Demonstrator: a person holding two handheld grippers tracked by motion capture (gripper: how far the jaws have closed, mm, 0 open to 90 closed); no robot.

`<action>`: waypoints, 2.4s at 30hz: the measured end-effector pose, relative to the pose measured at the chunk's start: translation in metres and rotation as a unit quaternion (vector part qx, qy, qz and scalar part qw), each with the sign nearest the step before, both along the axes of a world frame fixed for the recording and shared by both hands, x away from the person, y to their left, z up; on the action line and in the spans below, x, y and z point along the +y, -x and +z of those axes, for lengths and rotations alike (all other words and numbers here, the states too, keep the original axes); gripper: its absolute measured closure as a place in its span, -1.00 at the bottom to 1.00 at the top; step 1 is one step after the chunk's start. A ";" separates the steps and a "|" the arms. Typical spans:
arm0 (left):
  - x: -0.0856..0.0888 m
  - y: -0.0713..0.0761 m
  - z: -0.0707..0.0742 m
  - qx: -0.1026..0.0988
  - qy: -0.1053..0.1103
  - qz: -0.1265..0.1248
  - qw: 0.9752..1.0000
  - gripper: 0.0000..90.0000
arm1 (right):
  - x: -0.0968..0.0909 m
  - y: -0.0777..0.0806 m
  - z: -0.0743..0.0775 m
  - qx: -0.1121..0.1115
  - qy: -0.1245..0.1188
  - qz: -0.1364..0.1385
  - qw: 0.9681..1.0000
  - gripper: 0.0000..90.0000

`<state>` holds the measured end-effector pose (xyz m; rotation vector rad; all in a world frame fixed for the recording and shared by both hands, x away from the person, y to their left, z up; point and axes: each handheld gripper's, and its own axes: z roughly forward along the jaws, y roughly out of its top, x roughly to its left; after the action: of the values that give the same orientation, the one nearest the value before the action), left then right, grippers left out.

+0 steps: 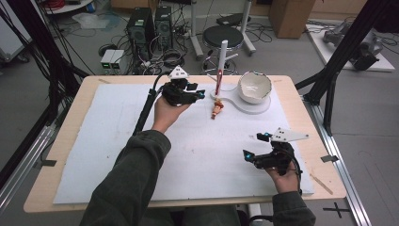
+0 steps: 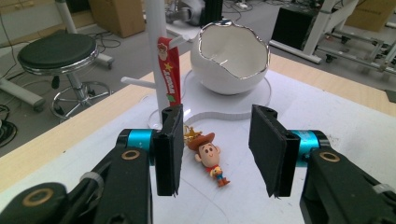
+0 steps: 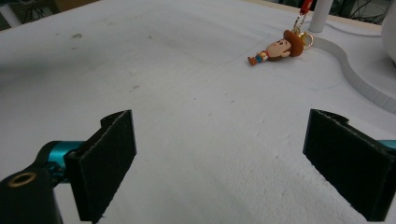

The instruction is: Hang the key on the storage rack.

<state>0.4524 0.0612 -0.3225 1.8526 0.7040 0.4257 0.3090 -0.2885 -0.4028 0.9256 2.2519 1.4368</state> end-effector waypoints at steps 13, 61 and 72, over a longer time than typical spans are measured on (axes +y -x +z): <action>0.020 0.013 0.001 -0.005 0.002 0.003 1.000 0.14 | 0.001 0.000 0.000 -0.003 0.002 -0.001 1.000 -0.81; 0.063 0.057 -0.016 -0.003 0.001 0.030 1.000 -0.41 | 0.005 -0.001 -0.001 0.003 0.008 0.000 1.000 -0.81; 0.072 0.068 -0.018 0.000 -0.002 0.030 1.000 -0.53 | 0.005 -0.002 -0.002 0.001 0.012 -0.001 1.000 -0.81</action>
<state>0.3844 0.1328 -0.3407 1.8379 0.7611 0.4675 0.3110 -0.2832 -0.4046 0.9216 2.2642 1.4062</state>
